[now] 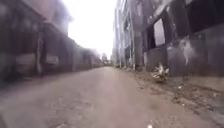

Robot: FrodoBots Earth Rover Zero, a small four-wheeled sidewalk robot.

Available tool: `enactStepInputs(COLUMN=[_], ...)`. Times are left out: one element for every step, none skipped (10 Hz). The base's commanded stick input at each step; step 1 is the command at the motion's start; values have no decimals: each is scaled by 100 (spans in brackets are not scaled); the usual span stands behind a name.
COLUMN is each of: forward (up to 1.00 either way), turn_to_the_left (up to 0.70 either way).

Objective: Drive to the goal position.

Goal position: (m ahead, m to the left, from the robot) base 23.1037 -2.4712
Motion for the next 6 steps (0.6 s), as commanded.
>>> enactStepInputs(forward=[100, 100, 100, 100, 100, 100], turn_to_the_left=[0, 0, 0, 0, 0, 6])
